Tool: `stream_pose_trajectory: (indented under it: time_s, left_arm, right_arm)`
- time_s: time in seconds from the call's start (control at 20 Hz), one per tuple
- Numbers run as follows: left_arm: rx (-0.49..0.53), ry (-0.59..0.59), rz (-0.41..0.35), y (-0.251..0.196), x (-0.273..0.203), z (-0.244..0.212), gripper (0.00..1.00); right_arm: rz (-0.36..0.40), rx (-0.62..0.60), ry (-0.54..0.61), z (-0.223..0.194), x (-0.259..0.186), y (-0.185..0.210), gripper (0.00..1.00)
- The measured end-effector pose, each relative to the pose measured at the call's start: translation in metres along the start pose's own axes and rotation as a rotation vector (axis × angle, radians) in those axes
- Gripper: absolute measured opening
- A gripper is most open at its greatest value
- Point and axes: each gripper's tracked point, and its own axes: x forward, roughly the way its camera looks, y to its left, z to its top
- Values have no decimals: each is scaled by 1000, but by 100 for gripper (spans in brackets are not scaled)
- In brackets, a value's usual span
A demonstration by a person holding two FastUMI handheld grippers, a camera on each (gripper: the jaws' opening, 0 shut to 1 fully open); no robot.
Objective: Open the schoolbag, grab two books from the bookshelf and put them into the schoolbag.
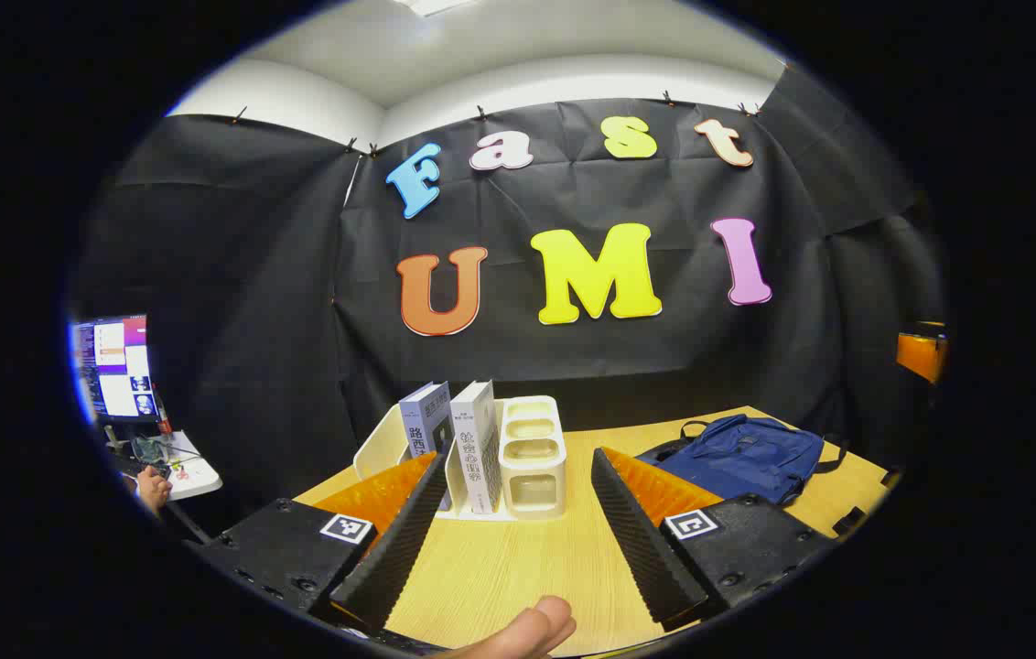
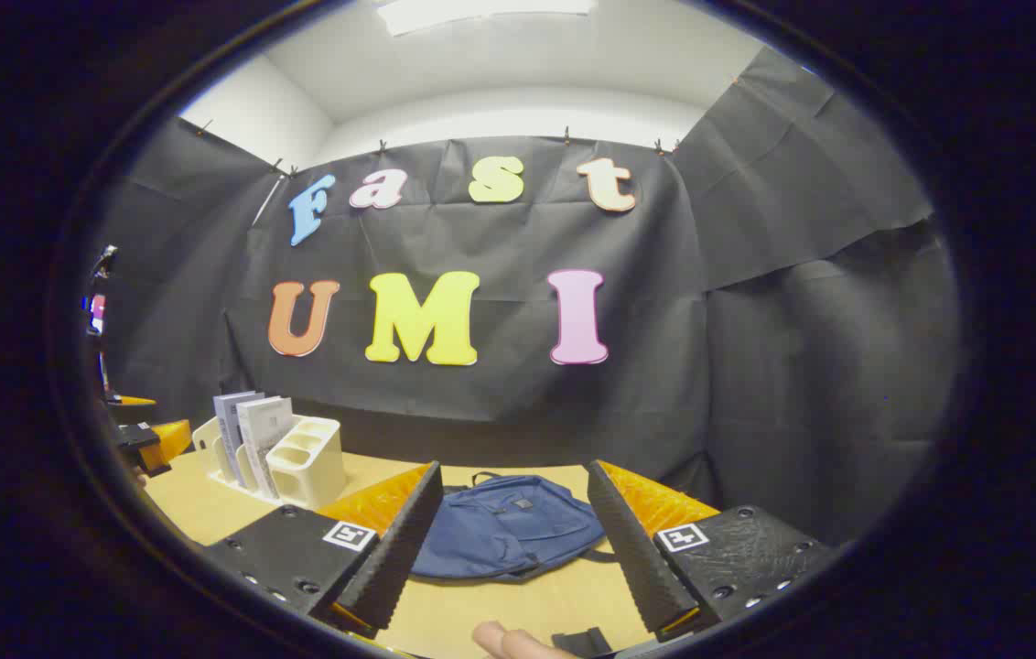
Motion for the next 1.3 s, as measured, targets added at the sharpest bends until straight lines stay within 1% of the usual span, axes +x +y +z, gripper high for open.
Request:
stream_pose_trajectory:
  time_s: [0.15, 0.25, 0.4, 0.45, 0.6, 0.65, 0.7, 0.75, 0.8, 0.85, 1.05, 1.1, 1.3]
  left_arm:
    - [-23, 5, -14, 11, -6, -7, 100]
    - [-24, 2, -18, 15, -8, -10, 100]
    - [-37, -19, -21, 17, -9, -7, 100]
    - [-29, -17, -20, 19, -9, -8, 99]
    - [-16, -33, -1, 29, -11, -7, 100]
    - [-16, -37, -1, 31, -13, -6, 99]
    - [-16, -37, -4, 29, -13, -6, 99]
    - [-12, -38, -6, 28, -14, -6, 99]
    - [-7, -35, -7, 29, -12, -8, 99]
    - [-2, -33, -9, 29, -12, -9, 99]
    - [-1, -25, -13, 26, -11, -12, 99]
    - [1, -21, -14, 25, -11, -12, 99]
    - [19, -20, -10, 25, -7, -16, 99]
  right_arm:
    - [8, -26, 18, -9, -4, 17, 95]
    - [12, -29, 38, -15, -6, 24, 93]
    - [-12, -43, 41, -20, -4, 25, 95]
    - [-9, -48, 51, -26, -4, 28, 94]
    - [-10, -59, 76, -36, -2, 31, 97]
    - [-14, -68, 80, -38, -1, 32, 95]
    - [-16, -80, 87, -40, 0, 32, 94]
    - [-15, -91, 93, -43, 0, 34, 97]
    - [-14, -98, 97, -44, 0, 36, 96]
    - [-11, -98, 96, -44, -1, 37, 98]
    - [-4, -109, 96, -45, 0, 40, 98]
    - [-1, -115, 101, -47, 0, 43, 96]
    - [16, -155, 119, -60, 5, 52, 96]
